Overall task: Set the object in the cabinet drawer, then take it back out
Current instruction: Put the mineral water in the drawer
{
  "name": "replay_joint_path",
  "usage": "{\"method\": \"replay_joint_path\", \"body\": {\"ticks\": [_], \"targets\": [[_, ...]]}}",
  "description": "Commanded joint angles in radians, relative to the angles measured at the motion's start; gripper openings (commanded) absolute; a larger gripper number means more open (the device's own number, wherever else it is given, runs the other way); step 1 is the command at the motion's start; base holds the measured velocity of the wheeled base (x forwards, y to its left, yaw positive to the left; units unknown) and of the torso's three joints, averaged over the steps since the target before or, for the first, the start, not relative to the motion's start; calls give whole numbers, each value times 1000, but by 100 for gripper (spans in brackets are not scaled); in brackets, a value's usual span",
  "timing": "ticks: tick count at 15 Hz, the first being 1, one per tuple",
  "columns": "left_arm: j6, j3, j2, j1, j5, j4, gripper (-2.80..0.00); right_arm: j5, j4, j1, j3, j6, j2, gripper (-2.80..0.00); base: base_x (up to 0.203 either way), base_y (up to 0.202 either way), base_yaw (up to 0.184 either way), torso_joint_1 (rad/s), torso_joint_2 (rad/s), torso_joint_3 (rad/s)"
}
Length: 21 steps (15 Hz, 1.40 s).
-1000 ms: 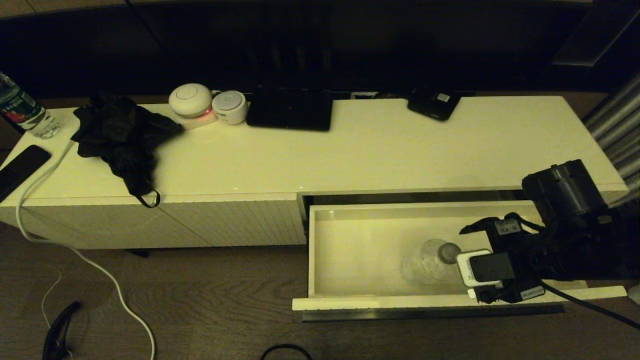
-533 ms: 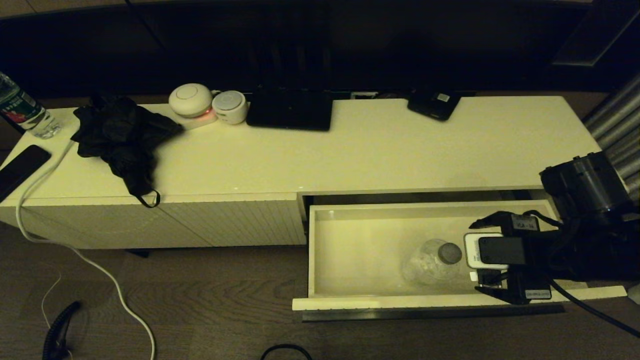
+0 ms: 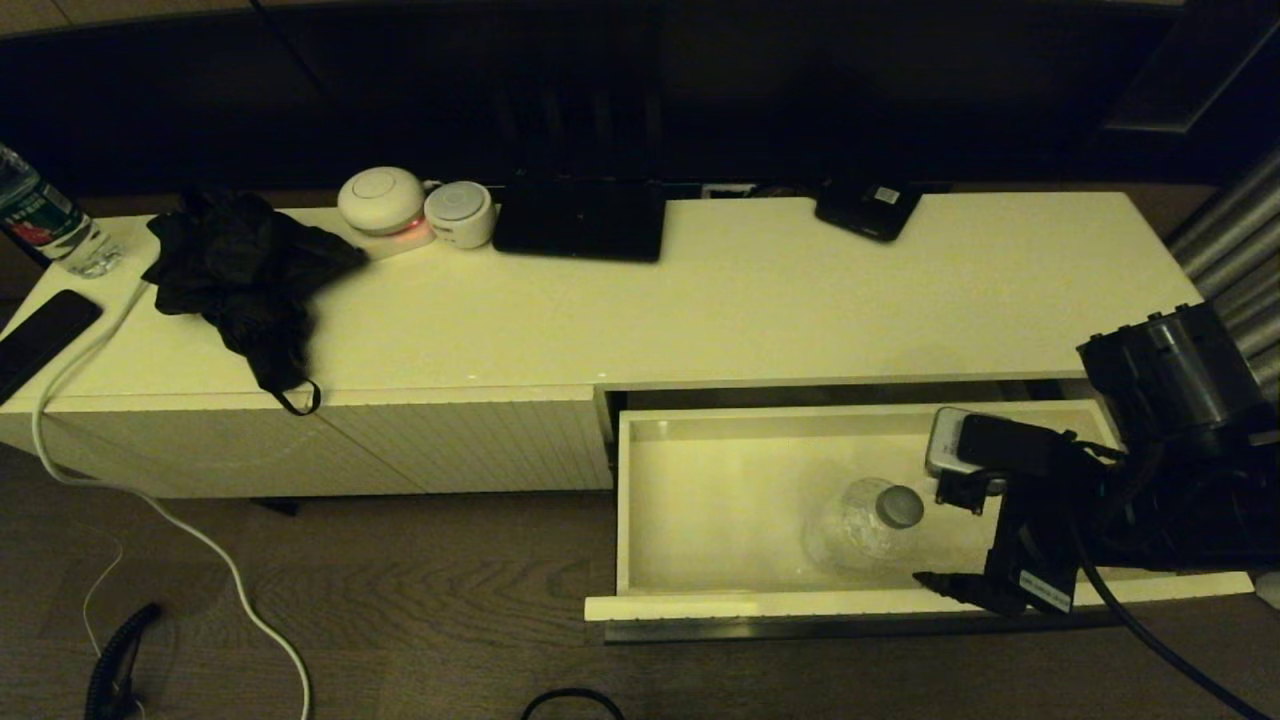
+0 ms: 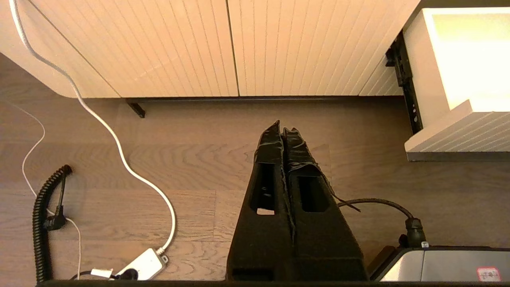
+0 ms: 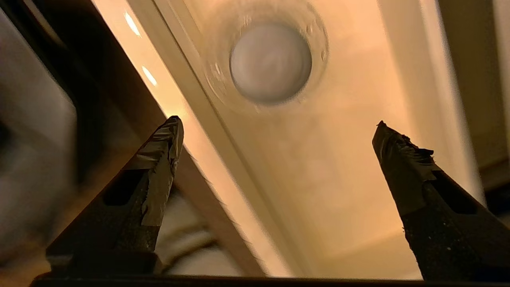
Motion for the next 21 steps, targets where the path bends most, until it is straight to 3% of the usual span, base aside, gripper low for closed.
{"method": "replay_joint_path", "body": {"ticks": [1,3,9,13,17,21], "targets": [[-1,0,-2,0,0,-2,-280,19,0,19,-7,145,9,0,0,0,0,0,0,0],[-1,2,-2,0,0,0,-280,26,-6,38,-11,289,28,0,0,0,0,0,0,0],[-1,1,-2,0,0,0,-280,14,-53,41,-132,581,118,0,0,0,0,0,0,0],[-1,1,-2,0,0,-1,-280,5,-53,35,-96,605,111,0,0,0,0,0,0,0],[-1,2,-2,0,0,0,-280,4,-52,36,-99,754,130,0,0,0,0,0,0,0],[-1,1,-2,0,0,0,-280,2,-53,38,-86,847,155,0,0,0,0,0,0,0]]}}
